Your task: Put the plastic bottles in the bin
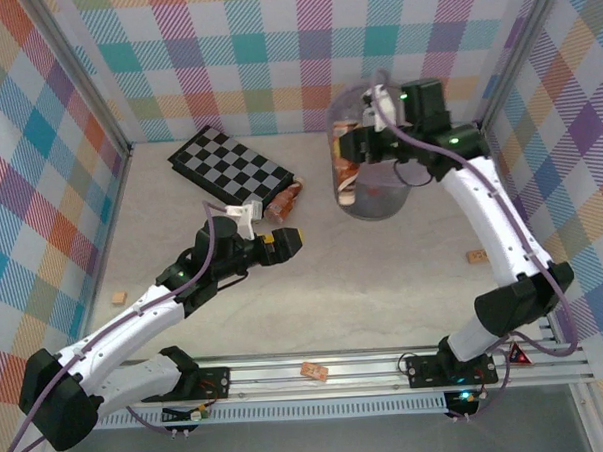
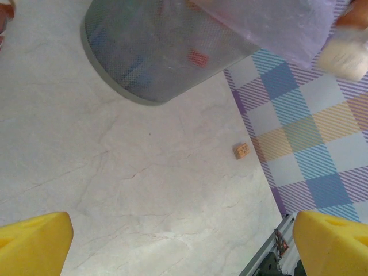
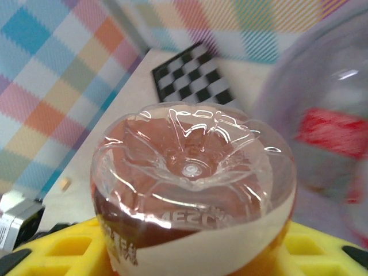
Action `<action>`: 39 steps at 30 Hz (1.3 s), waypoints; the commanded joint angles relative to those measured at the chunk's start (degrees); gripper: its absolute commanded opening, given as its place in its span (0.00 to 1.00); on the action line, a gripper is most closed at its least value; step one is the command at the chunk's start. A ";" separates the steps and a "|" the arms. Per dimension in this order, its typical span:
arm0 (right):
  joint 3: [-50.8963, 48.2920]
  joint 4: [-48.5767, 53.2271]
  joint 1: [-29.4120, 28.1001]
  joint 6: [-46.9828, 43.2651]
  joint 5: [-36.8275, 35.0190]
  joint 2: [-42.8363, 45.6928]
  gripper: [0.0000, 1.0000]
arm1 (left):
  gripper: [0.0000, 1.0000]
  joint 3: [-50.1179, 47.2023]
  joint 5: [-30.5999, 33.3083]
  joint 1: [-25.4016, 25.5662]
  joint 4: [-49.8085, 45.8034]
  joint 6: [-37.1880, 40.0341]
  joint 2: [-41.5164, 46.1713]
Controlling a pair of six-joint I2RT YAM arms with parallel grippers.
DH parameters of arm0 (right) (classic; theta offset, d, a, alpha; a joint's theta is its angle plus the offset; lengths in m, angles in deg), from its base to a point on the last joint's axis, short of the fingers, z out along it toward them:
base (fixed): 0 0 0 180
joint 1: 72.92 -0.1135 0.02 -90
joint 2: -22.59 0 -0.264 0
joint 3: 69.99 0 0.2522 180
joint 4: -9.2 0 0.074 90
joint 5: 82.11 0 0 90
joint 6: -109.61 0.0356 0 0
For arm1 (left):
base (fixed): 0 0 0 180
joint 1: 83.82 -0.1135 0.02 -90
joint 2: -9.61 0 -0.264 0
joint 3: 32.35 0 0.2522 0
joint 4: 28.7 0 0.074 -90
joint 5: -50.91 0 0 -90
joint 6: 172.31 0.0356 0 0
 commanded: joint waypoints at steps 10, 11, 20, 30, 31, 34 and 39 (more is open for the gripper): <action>6.11 -0.09 9.53 -4.01 -9.15 0.50 0.49 | 0.97 0.88 0.75 0.17 -1.29 1.19 -2.24; 6.97 -0.04 9.72 -4.14 -10.02 -0.21 0.49 | 0.97 1.19 0.36 0.21 -1.05 1.00 -2.59; 13.74 -0.37 10.25 -4.53 -16.01 -6.15 0.49 | 0.95 0.49 -0.14 0.16 0.39 -0.39 -2.16; 17.99 -1.19 10.40 -5.24 -21.27 -12.17 0.49 | 0.94 1.15 -2.52 0.16 1.50 -3.04 -0.77; 18.33 -1.28 10.45 -5.33 -21.36 -12.62 0.49 | 0.94 1.11 -2.44 0.15 1.35 -3.05 -0.07; 19.52 -0.99 10.46 -5.15 -20.86 -14.57 0.49 | 0.94 0.43 -1.44 0.21 0.64 -3.23 2.23; 21.17 -0.19 10.44 -4.34 -19.31 -17.95 0.52 | 0.94 -0.38 -0.16 0.16 -1.03 -3.05 4.18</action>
